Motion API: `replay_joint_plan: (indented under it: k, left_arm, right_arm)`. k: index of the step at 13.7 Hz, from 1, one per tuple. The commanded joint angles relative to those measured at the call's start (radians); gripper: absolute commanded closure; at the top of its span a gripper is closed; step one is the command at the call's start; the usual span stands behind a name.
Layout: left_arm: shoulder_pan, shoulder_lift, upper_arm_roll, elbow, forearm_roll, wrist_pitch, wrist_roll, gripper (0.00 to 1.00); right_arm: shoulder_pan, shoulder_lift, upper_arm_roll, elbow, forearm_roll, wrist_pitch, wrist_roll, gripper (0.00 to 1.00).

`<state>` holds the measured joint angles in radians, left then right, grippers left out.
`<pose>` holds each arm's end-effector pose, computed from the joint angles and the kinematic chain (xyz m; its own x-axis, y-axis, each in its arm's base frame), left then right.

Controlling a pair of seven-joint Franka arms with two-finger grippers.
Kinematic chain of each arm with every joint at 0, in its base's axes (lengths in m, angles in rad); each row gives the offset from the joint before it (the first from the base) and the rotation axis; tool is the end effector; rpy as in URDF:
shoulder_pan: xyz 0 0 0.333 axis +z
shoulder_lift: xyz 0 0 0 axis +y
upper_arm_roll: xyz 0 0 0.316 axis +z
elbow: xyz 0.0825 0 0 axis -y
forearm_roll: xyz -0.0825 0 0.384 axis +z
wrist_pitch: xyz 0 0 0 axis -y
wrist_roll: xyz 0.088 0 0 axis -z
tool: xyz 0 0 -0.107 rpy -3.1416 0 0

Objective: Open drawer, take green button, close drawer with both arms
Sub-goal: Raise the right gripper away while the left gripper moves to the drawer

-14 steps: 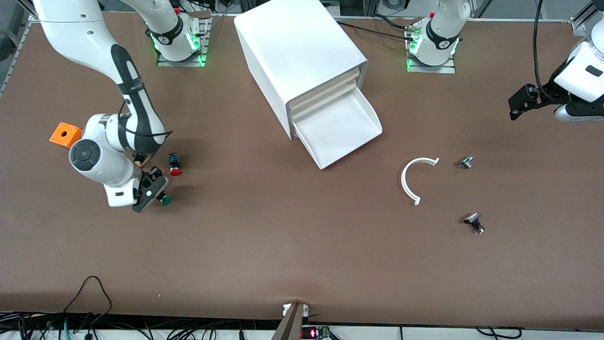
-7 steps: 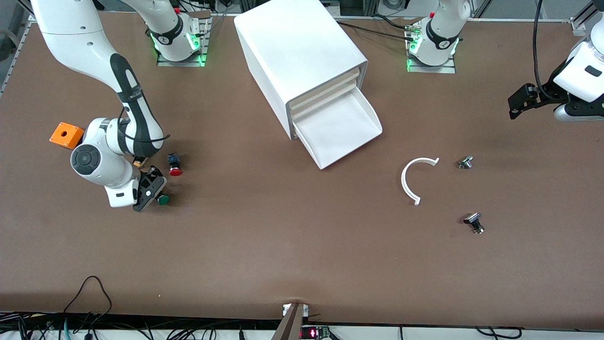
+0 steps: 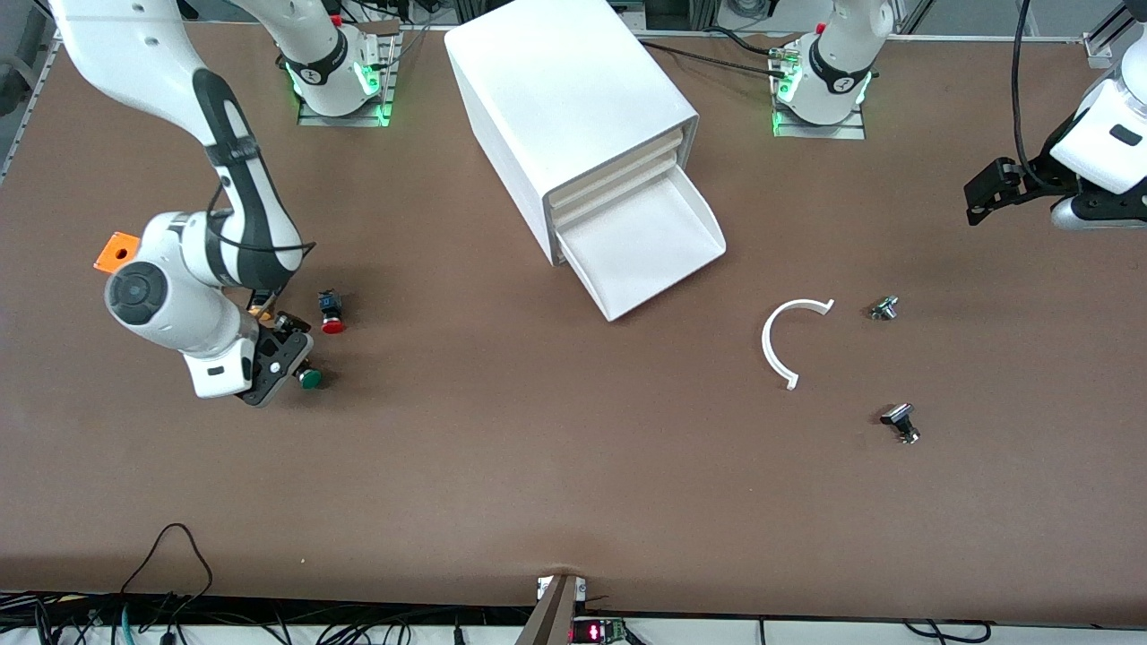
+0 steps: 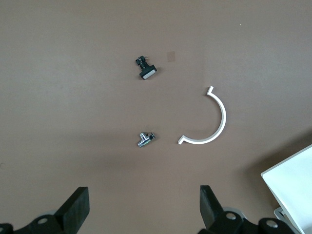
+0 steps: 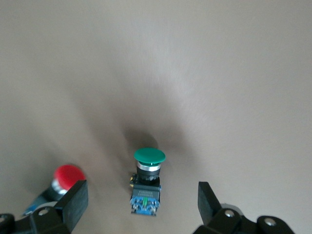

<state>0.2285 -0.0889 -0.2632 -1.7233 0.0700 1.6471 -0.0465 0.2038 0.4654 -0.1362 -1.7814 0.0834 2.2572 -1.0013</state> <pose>0.5325 -0.0173 0.6058 0.9999 0.0070 0.0136 0.0083 -0.9957 -0.0923 0.6538 0.0539 0.2988 0.5136 0.8579 0.0121 0.8579 -0.5137 0.0108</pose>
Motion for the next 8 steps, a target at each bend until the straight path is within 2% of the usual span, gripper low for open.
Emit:
replay_joint_plan:
  k: [1, 6, 8]
  left_arm:
    - [-0.018, -0.012, -0.002, 0.011, 0.022, -0.018, -0.003, 0.0]
    - [-0.038, 0.029, -0.001, 0.004, 0.037, -0.026, 0.0, 0.0]
    - [-0.04, 0.05, -0.002, -0.002, 0.051, -0.047, 0.002, 0.0]
  right_arm:
    - [-0.007, -0.016, 0.009, 0.137, 0.026, -0.175, -0.017, 0.0]
    - [0.005, -0.037, 0.009, 0.296, 0.05, -0.35, 0.007, 0.0]
    - [0.011, -0.051, 0.015, 0.341, 0.075, -0.434, 0.171, 0.0]
